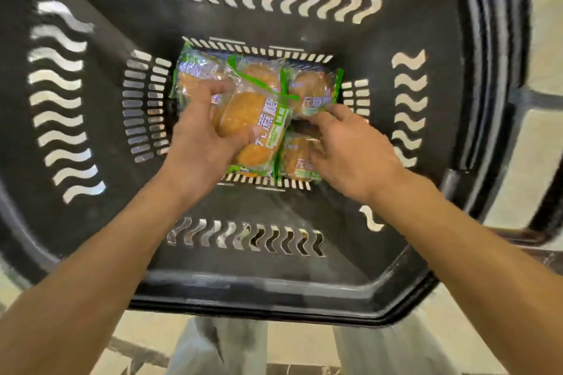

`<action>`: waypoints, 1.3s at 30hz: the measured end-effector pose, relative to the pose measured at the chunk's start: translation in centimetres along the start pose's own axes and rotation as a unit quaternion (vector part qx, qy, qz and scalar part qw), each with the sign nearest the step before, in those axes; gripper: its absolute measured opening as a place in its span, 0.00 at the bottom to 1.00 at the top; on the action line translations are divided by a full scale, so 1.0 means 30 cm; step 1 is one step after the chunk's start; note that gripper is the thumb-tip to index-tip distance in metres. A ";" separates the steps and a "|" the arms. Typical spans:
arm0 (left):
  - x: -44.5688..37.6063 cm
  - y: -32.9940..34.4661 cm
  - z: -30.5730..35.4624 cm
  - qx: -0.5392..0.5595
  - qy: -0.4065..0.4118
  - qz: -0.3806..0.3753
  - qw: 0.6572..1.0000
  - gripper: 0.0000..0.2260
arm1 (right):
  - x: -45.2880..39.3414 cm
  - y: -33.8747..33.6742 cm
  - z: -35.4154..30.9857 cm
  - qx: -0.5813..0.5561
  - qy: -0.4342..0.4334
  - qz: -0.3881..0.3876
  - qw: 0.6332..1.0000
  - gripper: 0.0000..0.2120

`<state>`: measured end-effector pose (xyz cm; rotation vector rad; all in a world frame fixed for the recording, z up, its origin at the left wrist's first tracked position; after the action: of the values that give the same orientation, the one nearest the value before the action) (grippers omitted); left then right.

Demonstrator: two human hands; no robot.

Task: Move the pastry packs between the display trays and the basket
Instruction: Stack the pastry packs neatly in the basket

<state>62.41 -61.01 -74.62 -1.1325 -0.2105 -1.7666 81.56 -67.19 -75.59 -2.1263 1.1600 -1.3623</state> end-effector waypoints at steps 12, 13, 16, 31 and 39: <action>-0.192 0.413 0.165 -0.239 0.029 -0.058 0.969 0.26 | 0.295 -0.401 0.144 0.077 -0.073 0.364 0.925 0.28; -0.207 0.438 0.168 -0.264 0.027 -0.062 0.962 0.25 | 0.285 -0.383 0.165 0.079 -0.074 0.356 0.928 0.29; -0.266 0.481 0.161 -0.362 0.021 -0.058 0.930 0.25 | 0.275 -0.347 0.198 0.081 -0.090 0.365 0.923 0.29; -0.335 0.596 -0.003 -0.620 0.094 0.048 0.777 0.50 | 0.274 -0.336 0.214 0.068 -0.088 0.384 0.916 0.30; -0.430 0.608 -0.004 -0.652 0.157 0.028 0.741 0.50 | 0.273 -0.333 0.221 0.065 -0.092 0.394 0.912 0.29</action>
<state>77.90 -61.93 -90.67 -1.6478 1.4871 -1.9451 93.41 -68.55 -67.30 -1.3834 1.5463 -0.8093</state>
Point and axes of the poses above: each hand's wrist, its own x-axis away from the middle knuckle, its own y-axis out of the palm, z = x × y, the point moved 5 cm from there along -x, towards the middle knuckle, and after that the axes turned 11 degrees about -y, right-handed, at the moved point
